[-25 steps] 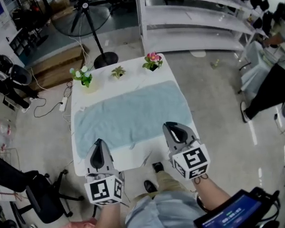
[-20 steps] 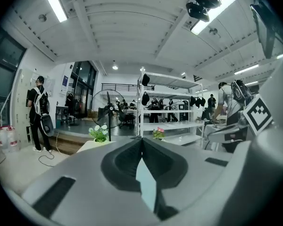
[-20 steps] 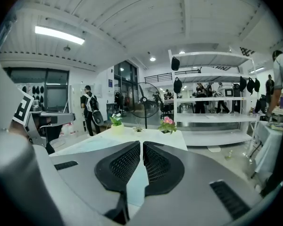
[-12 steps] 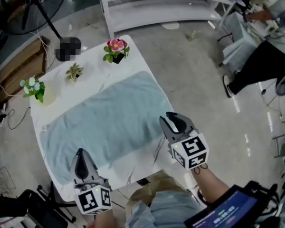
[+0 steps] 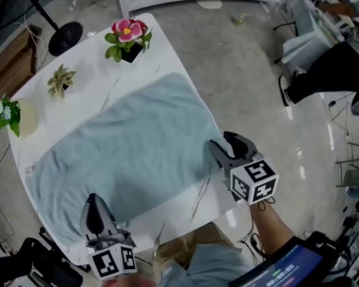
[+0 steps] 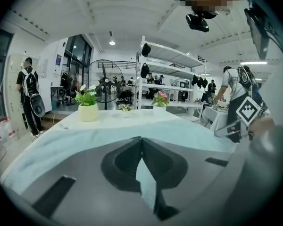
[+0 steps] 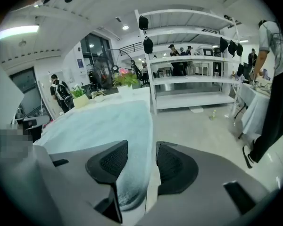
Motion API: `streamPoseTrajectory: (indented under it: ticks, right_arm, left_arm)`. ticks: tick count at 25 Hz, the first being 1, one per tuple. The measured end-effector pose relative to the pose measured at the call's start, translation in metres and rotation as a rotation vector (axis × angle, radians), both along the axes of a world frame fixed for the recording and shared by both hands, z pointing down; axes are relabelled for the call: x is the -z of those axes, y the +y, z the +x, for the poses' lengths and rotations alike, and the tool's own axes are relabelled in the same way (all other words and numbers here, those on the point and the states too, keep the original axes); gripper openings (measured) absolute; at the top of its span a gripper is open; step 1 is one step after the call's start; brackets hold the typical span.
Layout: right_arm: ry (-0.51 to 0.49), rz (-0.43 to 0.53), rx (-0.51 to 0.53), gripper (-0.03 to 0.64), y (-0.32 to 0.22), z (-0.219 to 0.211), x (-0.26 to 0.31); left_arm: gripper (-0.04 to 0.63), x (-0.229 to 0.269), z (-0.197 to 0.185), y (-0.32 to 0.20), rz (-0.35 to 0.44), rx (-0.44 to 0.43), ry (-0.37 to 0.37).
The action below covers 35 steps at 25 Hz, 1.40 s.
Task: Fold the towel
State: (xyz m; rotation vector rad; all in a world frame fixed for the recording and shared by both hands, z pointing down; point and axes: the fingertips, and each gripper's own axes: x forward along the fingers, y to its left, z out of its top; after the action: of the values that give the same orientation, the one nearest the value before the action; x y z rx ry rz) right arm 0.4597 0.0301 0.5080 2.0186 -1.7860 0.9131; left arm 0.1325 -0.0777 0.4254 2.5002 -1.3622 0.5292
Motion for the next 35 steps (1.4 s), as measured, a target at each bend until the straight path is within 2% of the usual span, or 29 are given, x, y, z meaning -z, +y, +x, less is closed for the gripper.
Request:
streamPoseTrajectory:
  ticks: [5, 7, 8, 9, 11, 12, 18, 23, 29, 35]
  right_arm:
    - [-0.15, -0.009, -0.028, 0.199, -0.002, 0.001, -0.01]
    - [-0.22, -0.01, -0.034, 0.179, -0.002, 0.0, -0.012]
    - [-0.224, -0.012, -0.038, 0.17, -0.002, 0.0, -0.012]
    - [-0.199, -0.011, -0.045, 0.157, -0.002, 0.003, -0.01]
    - [-0.127, -0.001, -0.06, 0.049, -0.003, 0.009, 0.0]
    - [-0.107, 0.01, -0.063, 0.037, -0.005, 0.01, 0.006]
    - [-0.077, 0.063, 0.003, 0.035, -0.017, -0.007, 0.07]
    - [-0.053, 0.107, 0.03, 0.035, -0.023, -0.018, 0.111]
    - [-0.025, 0.12, 0.073, 0.035, -0.045, -0.036, 0.105]
    - [0.039, 0.105, 0.053, 0.035, -0.053, -0.052, 0.103]
  left_arm:
    - [0.006, -0.005, 0.006, -0.003, -0.01, -0.006, 0.002]
    - [0.006, -0.006, 0.007, -0.003, -0.016, -0.001, 0.014]
    - [0.006, -0.005, 0.006, -0.004, -0.02, 0.006, 0.023]
    - [0.006, -0.004, 0.006, -0.004, -0.022, 0.013, 0.03]
    - [0.006, 0.002, 0.006, -0.005, -0.013, 0.022, 0.033]
    - [0.006, 0.006, 0.007, -0.004, -0.005, 0.023, 0.03]
    - [0.006, 0.044, 0.009, 0.003, 0.039, 0.033, 0.011]
    - [0.006, 0.066, 0.003, 0.007, 0.044, 0.041, 0.03]
    - [0.006, 0.046, -0.025, -0.01, 0.051, 0.109, 0.005]
    - [0.006, 0.021, -0.013, -0.026, 0.037, 0.038, 0.061]
